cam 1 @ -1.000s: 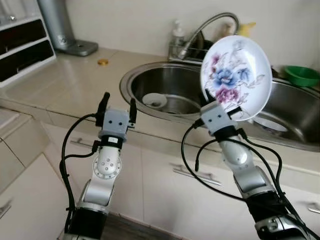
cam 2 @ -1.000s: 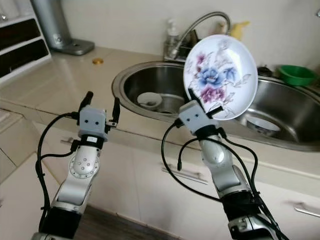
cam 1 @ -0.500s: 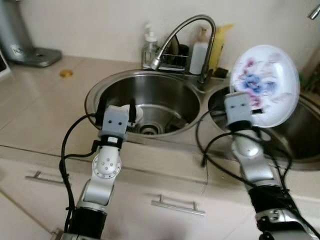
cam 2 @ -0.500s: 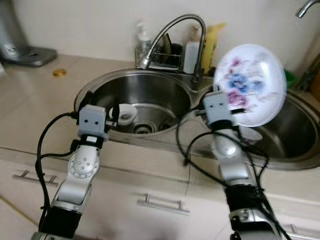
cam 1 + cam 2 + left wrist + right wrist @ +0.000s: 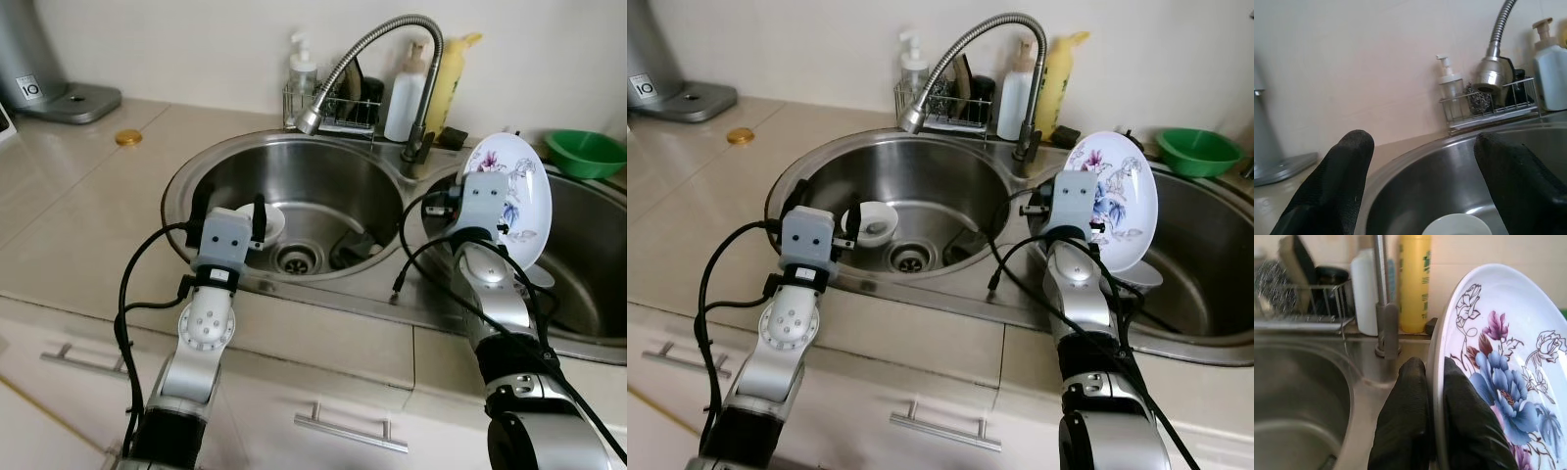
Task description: Kitchen organization
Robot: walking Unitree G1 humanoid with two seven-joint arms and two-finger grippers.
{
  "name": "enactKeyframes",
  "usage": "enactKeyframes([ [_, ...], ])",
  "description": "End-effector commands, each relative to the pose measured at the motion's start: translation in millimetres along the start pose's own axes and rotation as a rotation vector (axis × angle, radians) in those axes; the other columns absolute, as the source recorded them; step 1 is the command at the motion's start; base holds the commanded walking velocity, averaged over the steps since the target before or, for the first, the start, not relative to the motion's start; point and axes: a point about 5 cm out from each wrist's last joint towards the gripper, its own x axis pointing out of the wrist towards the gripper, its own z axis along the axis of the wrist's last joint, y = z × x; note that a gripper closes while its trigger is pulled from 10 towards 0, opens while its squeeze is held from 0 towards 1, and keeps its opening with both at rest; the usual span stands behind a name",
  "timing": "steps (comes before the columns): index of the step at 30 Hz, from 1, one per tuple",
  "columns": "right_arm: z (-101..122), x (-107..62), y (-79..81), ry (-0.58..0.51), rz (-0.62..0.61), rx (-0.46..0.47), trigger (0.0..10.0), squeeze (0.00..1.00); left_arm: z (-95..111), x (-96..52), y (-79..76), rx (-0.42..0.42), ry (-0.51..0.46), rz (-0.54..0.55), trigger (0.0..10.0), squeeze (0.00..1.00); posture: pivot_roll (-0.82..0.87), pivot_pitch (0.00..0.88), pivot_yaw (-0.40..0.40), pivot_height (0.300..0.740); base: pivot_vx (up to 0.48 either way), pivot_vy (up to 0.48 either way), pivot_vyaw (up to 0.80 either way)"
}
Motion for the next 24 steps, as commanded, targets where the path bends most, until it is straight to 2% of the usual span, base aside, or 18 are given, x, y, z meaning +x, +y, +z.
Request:
enactKeyframes([
  [1,-4.5,4.5,-10.2,0.075,-0.042,0.104,10.0,0.0,-2.0,-0.4,0.2,0.005,0.013,-0.004,10.0,0.0,0.01,0.0,-0.032,0.74,0.0,0.0,0.0],
  [2,-6.6,4.9,-11.3,0.095,-0.045,0.127,10.0,0.0,-2.1,-0.6,0.2,0.005,0.014,-0.003,10.0,0.0,0.01,0.0,-0.032,0.74,0.0,0.0,0.0],
  [5,-15.9,4.7,-19.1,0.162,-0.084,0.118,10.0,0.0,-2.8,-1.3,-0.1,0.004,0.017,-0.004,10.0,0.0,0.01,0.0,-0.032,0.74,0.0,0.0,0.0],
  [8,-19.2,5.0,-23.0,0.185,-0.098,0.068,10.0,0.0,-3.2,-1.4,-0.2,0.005,0.018,-0.006,10.0,0.0,0.01,0.0,-0.032,0.74,0.0,0.0,0.0],
  [10,-29.7,2.4,-32.2,0.253,-0.127,-0.026,10.0,0.0,-4.1,-1.6,-0.8,0.004,0.023,-0.008,10.0,0.0,0.01,0.0,-0.03,0.74,0.0,0.0,0.0],
  [13,-34.2,0.8,-38.9,0.283,-0.15,-0.072,10.0,0.0,-4.8,-1.7,-1.4,0.003,0.026,-0.01,10.0,0.0,0.01,0.0,-0.029,0.74,0.0,0.0,0.0],
  [19,-46.3,-4.0,-56.5,0.373,-0.228,-0.112,10.0,0.0,-6.5,-2.4,-2.5,0.001,0.035,-0.012,10.0,0.0,0.0,0.0,-0.03,0.74,0.0,0.0,0.0],
  [24,-50.9,-6.0,-62.2,0.407,-0.26,-0.102,10.0,0.0,-7.8,-2.6,-1.9,0.001,0.042,-0.011,10.0,0.0,0.0,0.0,-0.03,0.74,0.0,0.0,0.0],
])
